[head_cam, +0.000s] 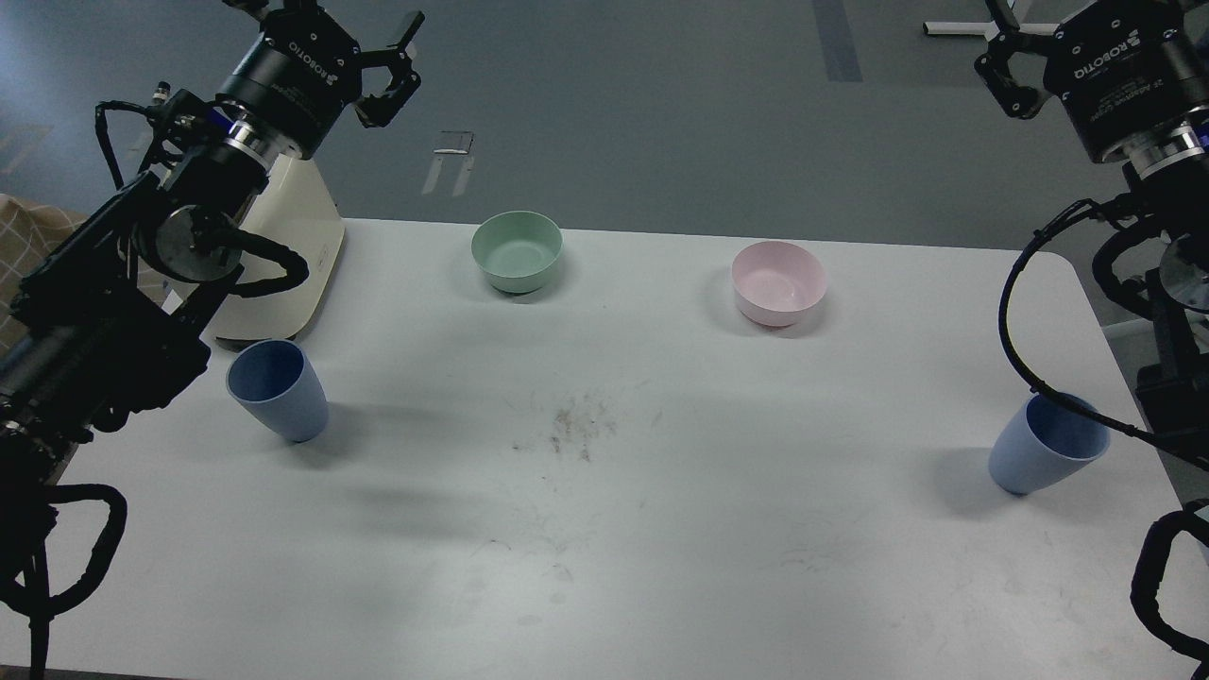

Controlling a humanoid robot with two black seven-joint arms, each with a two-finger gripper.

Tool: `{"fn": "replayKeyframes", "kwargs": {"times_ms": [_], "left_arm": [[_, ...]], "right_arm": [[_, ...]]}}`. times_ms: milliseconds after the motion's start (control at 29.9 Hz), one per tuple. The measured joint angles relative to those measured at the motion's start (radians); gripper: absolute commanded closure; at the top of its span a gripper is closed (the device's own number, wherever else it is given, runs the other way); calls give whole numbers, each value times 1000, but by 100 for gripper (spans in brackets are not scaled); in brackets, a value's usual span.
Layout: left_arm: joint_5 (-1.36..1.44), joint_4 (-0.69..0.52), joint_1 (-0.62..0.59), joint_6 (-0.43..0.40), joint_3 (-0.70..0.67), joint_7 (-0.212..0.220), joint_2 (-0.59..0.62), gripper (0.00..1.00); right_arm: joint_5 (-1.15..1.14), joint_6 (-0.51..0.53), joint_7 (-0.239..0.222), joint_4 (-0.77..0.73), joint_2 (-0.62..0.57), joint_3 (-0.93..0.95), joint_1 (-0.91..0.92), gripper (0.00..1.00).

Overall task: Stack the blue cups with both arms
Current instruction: 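Move the left gripper down toward the blue cup near the left arm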

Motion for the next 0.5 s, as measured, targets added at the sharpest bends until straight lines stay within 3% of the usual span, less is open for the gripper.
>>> {"fn": "replayKeyframes", "kwargs": {"times_ms": [167, 334, 501], "left_arm": [[10, -48, -2, 0, 14, 6, 69, 3], [124, -138, 21, 0, 14, -11, 216, 3], [309, -286, 90, 0, 2, -79, 375, 4]], "right_arm": [[0, 0, 0, -1, 0, 2, -6, 0], [1, 0, 3, -4, 0, 5, -10, 0], [1, 0, 4, -13, 0, 6, -31, 0]]}}
